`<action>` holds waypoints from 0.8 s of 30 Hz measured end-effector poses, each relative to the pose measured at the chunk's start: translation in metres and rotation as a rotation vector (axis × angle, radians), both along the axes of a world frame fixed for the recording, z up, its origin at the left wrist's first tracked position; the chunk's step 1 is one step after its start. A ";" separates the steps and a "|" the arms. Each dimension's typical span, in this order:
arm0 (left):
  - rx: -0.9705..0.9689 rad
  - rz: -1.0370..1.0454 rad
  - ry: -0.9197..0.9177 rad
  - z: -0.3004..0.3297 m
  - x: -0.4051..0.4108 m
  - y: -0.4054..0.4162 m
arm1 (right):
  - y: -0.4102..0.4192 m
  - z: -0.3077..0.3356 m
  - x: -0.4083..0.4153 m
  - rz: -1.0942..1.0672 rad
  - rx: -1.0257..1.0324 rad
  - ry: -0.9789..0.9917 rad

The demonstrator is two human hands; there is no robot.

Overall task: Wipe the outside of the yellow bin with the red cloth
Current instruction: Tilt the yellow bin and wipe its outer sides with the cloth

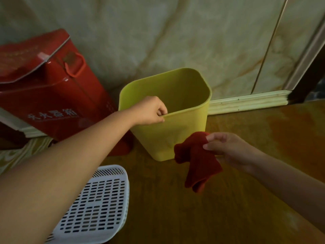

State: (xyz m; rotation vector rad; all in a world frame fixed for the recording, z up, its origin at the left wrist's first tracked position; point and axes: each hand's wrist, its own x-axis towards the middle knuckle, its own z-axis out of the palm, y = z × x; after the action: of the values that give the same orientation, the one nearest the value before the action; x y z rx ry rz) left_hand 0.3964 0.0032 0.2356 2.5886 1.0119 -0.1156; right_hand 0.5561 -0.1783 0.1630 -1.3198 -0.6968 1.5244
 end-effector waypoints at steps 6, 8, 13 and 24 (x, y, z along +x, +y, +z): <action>-0.203 0.181 -0.216 0.022 0.020 0.007 | -0.021 -0.008 0.015 -0.155 -0.020 -0.034; -0.339 0.274 -0.321 0.028 0.020 0.013 | -0.031 -0.003 0.023 -0.199 -0.019 -0.050; -0.639 0.412 -0.419 0.029 0.013 0.022 | -0.054 0.011 0.053 -0.325 -0.022 -0.114; -0.422 0.213 -0.029 0.034 0.019 0.032 | -0.053 0.069 0.069 -0.603 0.126 -0.283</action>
State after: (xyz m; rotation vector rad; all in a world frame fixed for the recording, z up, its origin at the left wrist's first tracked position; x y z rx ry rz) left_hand 0.4151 0.0351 0.2693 2.0870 1.1098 -0.2112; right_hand 0.6255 -0.2315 0.2318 -1.4918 -0.4917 0.8096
